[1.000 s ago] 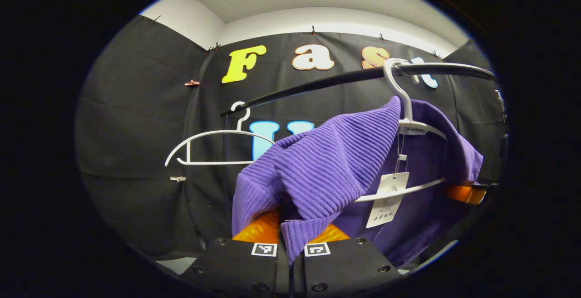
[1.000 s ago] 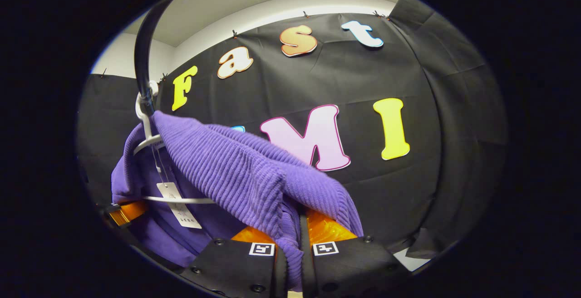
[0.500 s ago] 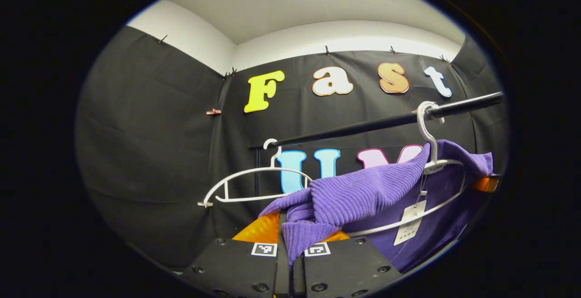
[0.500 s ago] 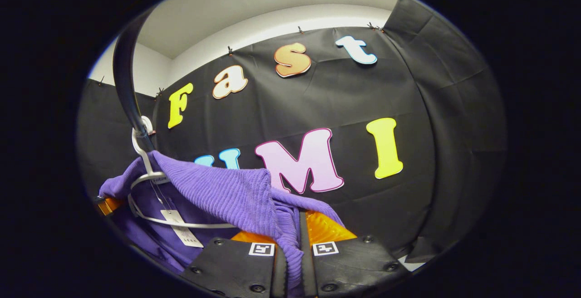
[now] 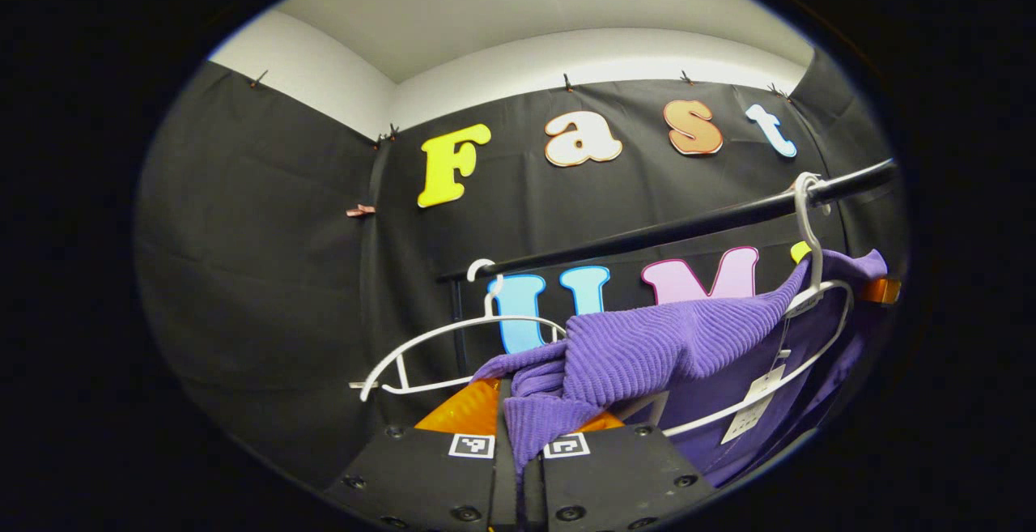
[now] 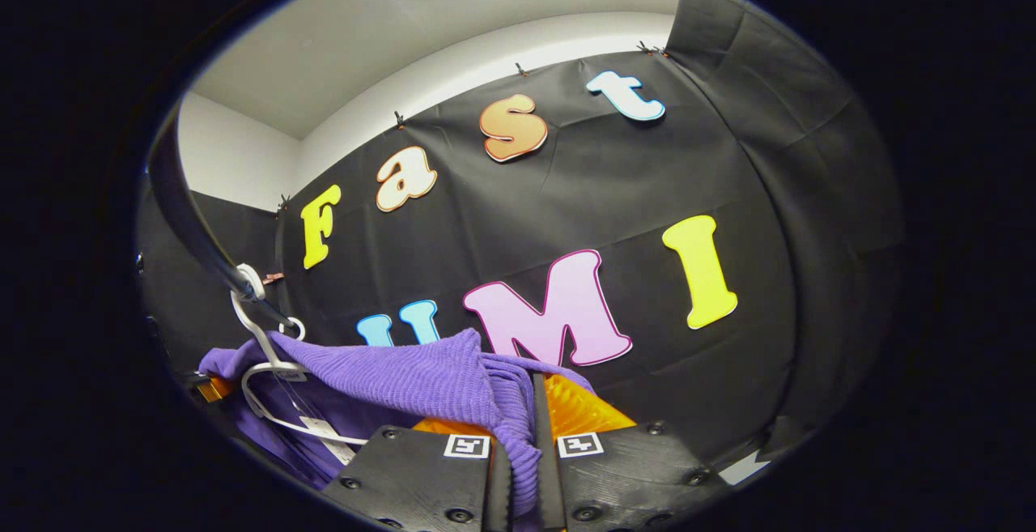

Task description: Grasp the clothes on the hanger with both hands and then place them into the laundry hamper below.

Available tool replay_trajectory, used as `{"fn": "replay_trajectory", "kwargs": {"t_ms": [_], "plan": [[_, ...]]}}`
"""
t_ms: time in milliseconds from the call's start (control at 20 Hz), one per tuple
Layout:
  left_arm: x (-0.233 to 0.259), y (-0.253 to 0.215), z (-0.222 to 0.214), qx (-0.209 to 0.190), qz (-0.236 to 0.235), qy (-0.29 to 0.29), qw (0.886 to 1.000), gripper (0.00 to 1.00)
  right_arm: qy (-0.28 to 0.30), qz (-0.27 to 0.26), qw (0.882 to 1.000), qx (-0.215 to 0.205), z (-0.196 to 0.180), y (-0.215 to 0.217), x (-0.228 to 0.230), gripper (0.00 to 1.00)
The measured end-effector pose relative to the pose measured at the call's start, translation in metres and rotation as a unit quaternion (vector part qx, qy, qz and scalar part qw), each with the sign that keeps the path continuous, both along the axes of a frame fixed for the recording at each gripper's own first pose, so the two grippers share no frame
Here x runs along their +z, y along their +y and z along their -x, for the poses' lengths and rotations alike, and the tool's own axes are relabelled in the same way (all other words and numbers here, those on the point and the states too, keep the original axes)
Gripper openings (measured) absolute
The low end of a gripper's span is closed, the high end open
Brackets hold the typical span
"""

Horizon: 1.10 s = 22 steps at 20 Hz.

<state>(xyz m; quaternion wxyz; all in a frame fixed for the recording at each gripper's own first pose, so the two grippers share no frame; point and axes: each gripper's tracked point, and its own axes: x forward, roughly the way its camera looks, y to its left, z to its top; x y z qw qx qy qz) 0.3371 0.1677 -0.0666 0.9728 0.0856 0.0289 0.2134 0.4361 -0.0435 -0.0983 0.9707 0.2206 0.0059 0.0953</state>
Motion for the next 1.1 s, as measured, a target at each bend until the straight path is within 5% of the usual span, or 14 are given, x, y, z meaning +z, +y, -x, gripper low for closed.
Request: {"fn": "replay_trajectory", "kwargs": {"t_ms": [400,700,1100], "plan": [[-0.036,0.029,-0.031,-0.121,0.041,0.07,0.989,0.07,-0.014,-0.003,0.999,0.033,-0.012,0.018,0.01,0.16],[-0.105,0.026,-0.031,-0.135,0.148,0.099,0.975,0.07,-0.016,0.007,0.999,0.033,-0.012,0.021,0.009,0.16],[-0.188,-0.066,0.007,-0.15,0.137,0.158,0.966,0.07,0.015,0.016,0.999,-0.027,-0.011,-0.026,-0.017,0.16]]}}
